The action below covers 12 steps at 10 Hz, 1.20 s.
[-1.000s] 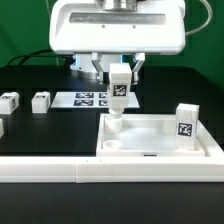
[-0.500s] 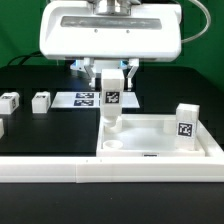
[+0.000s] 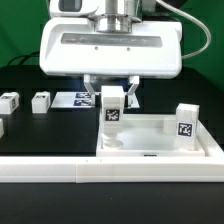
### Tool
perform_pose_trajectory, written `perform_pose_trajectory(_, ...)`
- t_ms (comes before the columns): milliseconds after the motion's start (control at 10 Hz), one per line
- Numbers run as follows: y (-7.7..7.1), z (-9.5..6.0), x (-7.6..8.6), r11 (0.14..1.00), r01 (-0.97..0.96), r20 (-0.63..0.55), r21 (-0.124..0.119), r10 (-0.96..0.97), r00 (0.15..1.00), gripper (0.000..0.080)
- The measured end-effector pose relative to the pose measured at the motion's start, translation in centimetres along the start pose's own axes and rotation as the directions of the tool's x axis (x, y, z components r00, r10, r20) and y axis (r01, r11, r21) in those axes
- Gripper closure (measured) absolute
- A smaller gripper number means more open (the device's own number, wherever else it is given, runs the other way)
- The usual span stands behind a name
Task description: Assemble square table
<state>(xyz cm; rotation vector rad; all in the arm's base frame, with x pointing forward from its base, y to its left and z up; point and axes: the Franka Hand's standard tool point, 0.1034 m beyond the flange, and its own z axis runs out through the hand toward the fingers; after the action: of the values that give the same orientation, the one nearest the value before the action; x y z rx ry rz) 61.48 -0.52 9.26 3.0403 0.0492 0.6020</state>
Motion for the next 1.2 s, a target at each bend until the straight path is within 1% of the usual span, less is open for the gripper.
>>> perform_pose_trajectory(100,-0.3,0.2,-0.2,1.0,0.005,0.004,0.002,-0.005,1.0,0.0509)
perform_pose_trajectory(500,-0.8,0.5,-0.6,1.0,0.013,0.013,0.004,-0.013,1.0,0.0509)
perform_pose_trajectory(800,-1.1,1.1,-1.1,1.0,0.022,0.006,0.0,-0.022,1.0,0.0509)
perform_pose_trajectory(1200,-1.1,1.2,-1.3,1.0,0.026,-0.021,-0.009,-0.026,0.999,0.0509)
